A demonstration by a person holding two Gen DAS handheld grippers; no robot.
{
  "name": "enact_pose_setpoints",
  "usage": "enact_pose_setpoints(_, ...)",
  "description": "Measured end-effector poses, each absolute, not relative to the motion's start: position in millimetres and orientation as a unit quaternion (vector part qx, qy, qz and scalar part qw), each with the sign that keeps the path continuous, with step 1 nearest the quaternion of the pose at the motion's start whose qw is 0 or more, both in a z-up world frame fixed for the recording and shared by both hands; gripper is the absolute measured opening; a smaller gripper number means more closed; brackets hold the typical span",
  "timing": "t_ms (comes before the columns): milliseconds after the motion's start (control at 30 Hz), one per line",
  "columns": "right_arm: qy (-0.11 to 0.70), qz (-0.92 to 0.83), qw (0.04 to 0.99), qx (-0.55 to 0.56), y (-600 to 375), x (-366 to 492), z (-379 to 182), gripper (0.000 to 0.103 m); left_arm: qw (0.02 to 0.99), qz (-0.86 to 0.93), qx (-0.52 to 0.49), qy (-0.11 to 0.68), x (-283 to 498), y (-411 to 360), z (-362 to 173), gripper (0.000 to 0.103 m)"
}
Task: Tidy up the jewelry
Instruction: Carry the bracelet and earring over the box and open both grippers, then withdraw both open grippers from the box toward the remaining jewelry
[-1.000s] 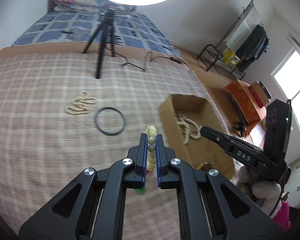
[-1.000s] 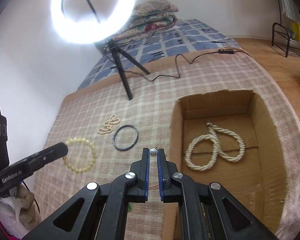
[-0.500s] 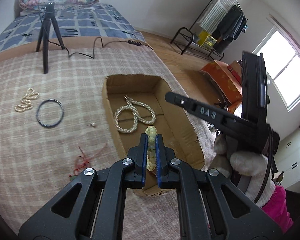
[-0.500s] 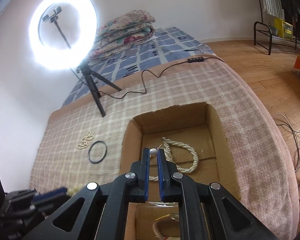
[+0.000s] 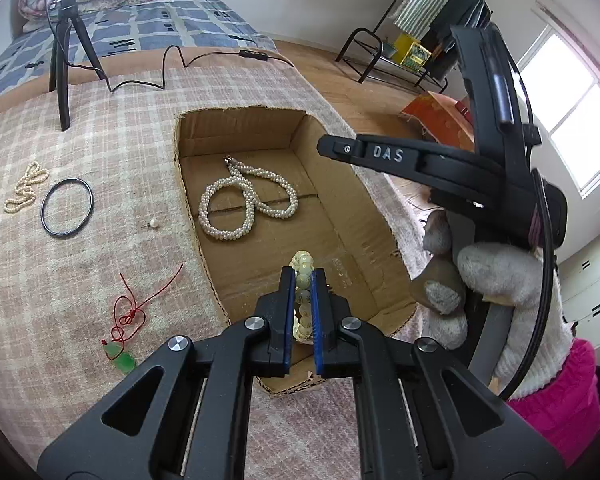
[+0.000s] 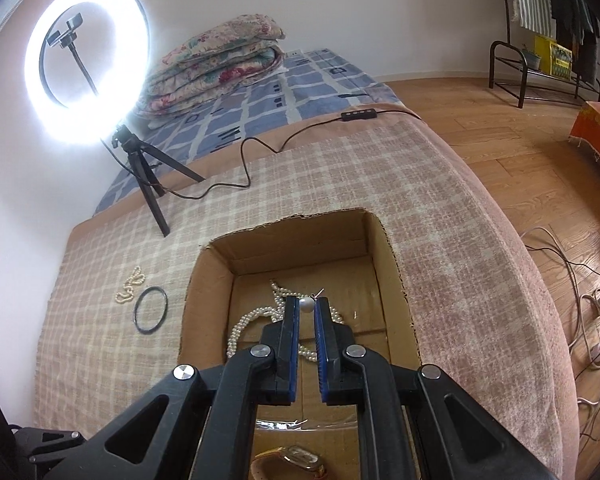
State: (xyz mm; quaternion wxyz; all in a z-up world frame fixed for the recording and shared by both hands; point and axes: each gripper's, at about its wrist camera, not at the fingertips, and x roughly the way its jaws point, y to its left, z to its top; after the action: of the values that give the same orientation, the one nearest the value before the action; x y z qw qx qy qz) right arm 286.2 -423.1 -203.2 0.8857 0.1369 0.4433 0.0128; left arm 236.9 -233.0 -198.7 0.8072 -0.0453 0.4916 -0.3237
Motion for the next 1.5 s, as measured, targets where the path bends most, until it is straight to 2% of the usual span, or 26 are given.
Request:
enact_pose_setpoints(200, 0.444, 0.011, 0.887, 0.127, -420.8, 288.8, -204.3, 0.006, 0.807, -0.327, -0.032, 0.490, 231.6, -238.9, -201.9, 0.006)
enact_pose_setpoints(300, 0.441, 0.009, 0.889, 0.121, -418.5, 288.6, -202.3, 0.009, 0.809, -0.327, -0.029, 0.488, 230.8, -239.6, -202.4, 0.006)
enact_pose_setpoints(367, 0.435, 0.005, 0.893, 0.115, -417.1, 288.0, -200.1, 0.037, 0.811, -0.327, -0.026, 0.484, 230.0, -239.5, -200.8, 0.006)
enact_pose_setpoints(433, 0.431, -0.002, 0.895, 0.111, -416.3, 287.2, -197.7, 0.052, 0.812, -0.328, -0.020, 0.482, 229.2, -240.6, -198.8, 0.006)
enact_pose_setpoints(500, 0.427, -0.006, 0.897, 0.110, -416.3, 287.1, -195.7, 0.064, 0.814, -0.327, -0.016, 0.479, 226.5, -240.9, -196.8, 0.021)
enact_pose_setpoints(533, 0.424, -0.009, 0.899, 0.109, -416.1, 286.7, -194.4, 0.072, 0.816, -0.326, -0.014, 0.478, 225.8, -240.6, -196.6, 0.039)
enact_pose_setpoints(567, 0.421, -0.010, 0.901, 0.108, -416.3, 286.9, -193.2, 0.080, 0.817, -0.325, -0.013, 0.476, 225.4, -239.8, -196.6, 0.048)
enact_pose_setpoints(633, 0.415, -0.010, 0.903, 0.108, -416.1, 286.5, -190.8, 0.087, 0.820, -0.323, -0.013, 0.473, 224.4, -238.7, -195.8, 0.048)
enact_pose_setpoints(733, 0.412, -0.015, 0.905, 0.107, -416.4, 285.1, -187.8, 0.088, 0.821, -0.322, -0.011, 0.472, 224.1, -237.5, -194.3, 0.048)
enact_pose_setpoints(833, 0.408, -0.018, 0.906, 0.108, -415.9, 284.6, -185.4, 0.096, 0.821, -0.318, -0.009, 0.474, 224.1, -235.8, -193.7, 0.048)
enact_pose_setpoints(967, 0.403, -0.018, 0.909, 0.108, -414.0, 282.8, -182.0, 0.101, 0.825, -0.311, -0.008, 0.472, 223.7, -229.3, -192.1, 0.063)
enact_pose_setpoints(1500, 0.384, 0.005, 0.918, 0.102, -386.9, 272.6, -164.5, 0.103, 0.844, -0.284, -0.021, 0.454, 227.9, -159.0, -182.0, 0.064)
